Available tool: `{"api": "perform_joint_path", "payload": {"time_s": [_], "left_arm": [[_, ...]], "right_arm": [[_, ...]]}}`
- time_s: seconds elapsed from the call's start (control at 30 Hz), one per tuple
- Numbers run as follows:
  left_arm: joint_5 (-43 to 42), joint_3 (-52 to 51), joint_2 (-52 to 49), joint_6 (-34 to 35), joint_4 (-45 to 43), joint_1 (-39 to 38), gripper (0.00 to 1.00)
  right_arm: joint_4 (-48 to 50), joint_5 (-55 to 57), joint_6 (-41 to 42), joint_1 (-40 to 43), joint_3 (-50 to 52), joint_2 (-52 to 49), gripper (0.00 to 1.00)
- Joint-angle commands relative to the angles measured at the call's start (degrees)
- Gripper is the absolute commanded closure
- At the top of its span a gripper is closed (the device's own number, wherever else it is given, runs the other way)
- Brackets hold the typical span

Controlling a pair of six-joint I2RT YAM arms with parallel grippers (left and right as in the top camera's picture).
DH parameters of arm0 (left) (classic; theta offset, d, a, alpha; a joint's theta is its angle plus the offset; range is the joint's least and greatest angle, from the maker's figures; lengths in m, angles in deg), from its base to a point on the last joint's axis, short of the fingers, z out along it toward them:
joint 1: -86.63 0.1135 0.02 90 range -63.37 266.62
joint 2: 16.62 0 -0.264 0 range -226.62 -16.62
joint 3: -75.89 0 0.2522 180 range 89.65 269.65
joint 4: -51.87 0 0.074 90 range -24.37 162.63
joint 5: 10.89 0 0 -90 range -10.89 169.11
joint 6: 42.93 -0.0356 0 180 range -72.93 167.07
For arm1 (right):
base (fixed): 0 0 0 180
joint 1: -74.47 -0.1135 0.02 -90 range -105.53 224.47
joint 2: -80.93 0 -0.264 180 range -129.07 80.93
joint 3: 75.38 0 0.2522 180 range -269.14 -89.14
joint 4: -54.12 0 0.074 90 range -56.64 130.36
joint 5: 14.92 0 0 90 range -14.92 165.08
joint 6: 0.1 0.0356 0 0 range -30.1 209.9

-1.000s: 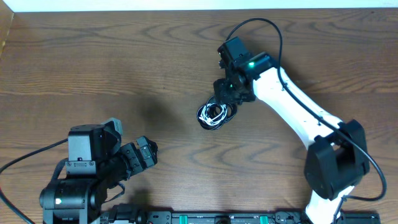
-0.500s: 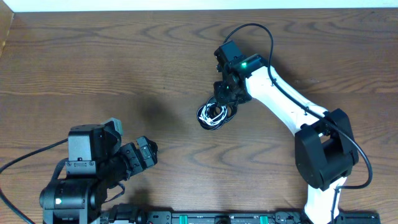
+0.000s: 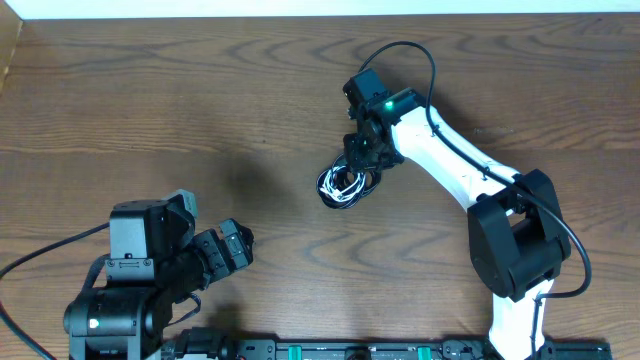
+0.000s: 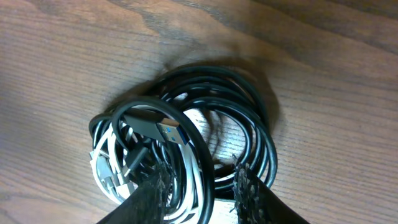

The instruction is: Untangle cables

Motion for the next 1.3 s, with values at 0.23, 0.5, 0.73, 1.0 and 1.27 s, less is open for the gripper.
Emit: {"api": "perform_joint_path", "payload": {"time_s": [0.23,0.5,0.73,1.0,1.27], "left_arm": [[0.55,0.04,0.0,-0.96,-0.04,0.22,0.02],[0.55,0.04,0.0,-0.98,-0.04,0.22,0.02],[0.55,0.04,0.0,-0.98,-0.04,0.22,0.02],[0.55,0.04,0.0,-0.98,-0.04,0.22,0.02],[0.55,0.04,0.0,-0.98,-0.04,0.22,0.02]], "right_arm": [[0.44,1.42,-0.04,0.42,0.11,-0.17,0.99],[-2.91,-3.67,-0.07,0.46,-5.6,4.04,0.99],[-5.29,-3.69,-1.09,0.35,-14.08,15.96,0.99],[-4.96,-1.75,-2.03,0.35,-14.45,27.74,0.99],[-11.08,13.86,4.31,0.35,-12.63,26.25,0.98]]}}
